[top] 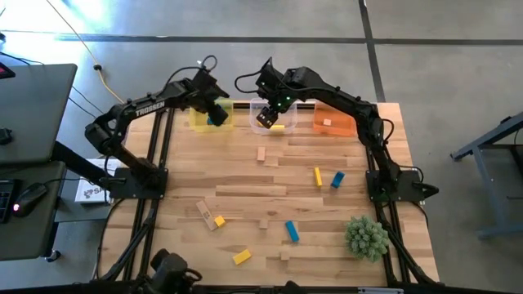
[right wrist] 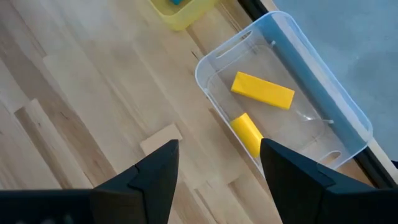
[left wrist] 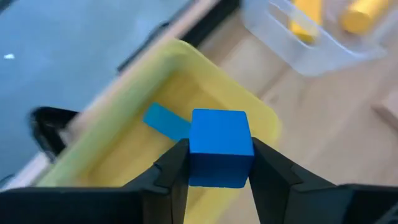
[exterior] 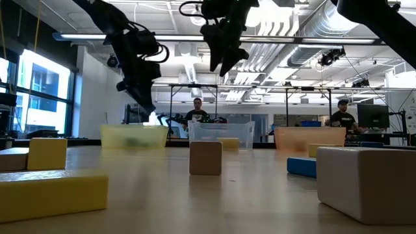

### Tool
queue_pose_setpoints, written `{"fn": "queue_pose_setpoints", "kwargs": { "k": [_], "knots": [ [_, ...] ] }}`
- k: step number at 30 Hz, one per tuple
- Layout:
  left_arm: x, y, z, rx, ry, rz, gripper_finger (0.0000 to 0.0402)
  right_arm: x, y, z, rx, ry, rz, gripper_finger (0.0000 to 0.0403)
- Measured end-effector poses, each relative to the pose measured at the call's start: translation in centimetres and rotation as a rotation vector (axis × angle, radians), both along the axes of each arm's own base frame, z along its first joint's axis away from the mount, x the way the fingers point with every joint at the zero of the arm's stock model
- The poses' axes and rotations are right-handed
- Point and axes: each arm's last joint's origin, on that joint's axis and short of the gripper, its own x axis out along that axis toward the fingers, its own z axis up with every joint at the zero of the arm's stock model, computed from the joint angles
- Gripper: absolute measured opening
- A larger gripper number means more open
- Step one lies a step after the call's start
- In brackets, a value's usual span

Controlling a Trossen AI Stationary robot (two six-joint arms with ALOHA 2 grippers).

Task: Sort & place blocks by color
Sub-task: Put the blue block into the yellow bin, then put the brown block into the orange bin

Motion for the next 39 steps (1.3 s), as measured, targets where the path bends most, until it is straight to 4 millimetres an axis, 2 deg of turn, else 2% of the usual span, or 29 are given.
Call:
{"fn": "queue_pose_setpoints", "kwargs": {
  "k": [4, 9, 17, 23, 33, 39],
  "knots": [
    [-0.9, 1.2, -0.6, -0.007, 0.005, 0.045, 0.0116, 0.2, 0.4, 0.0, 0.015, -0.007, -0.027, 0.0215],
    [-1.3, 2.3, -2.5, -0.060, 0.039, 0.076, 0.0118, 0.4, 1.3, 0.0, 0.037, -0.004, -0.048, 0.0215],
    [-1.3, 3.0, -4.5, -0.119, 0.077, 0.084, 0.0121, 1.0, 2.8, -0.1, 0.038, -0.001, -0.010, 0.0215],
    [-1.2, 3.0, -4.6, -0.126, 0.068, 0.107, 0.0144, 1.2, 3.4, -0.1, 0.045, -0.003, -0.013, 0.0215],
    [-1.3, 3.0, -4.4, -0.128, 0.065, 0.115, 0.0216, 1.6, 4.9, -0.1, 0.058, 0.006, 0.002, 0.0215],
    [-1.6, 2.3, -3.4, -0.131, 0.064, 0.116, 0.0227, 1.9, 5.9, -0.1, 0.058, 0.007, 0.025, 0.0215]
  ]
}}
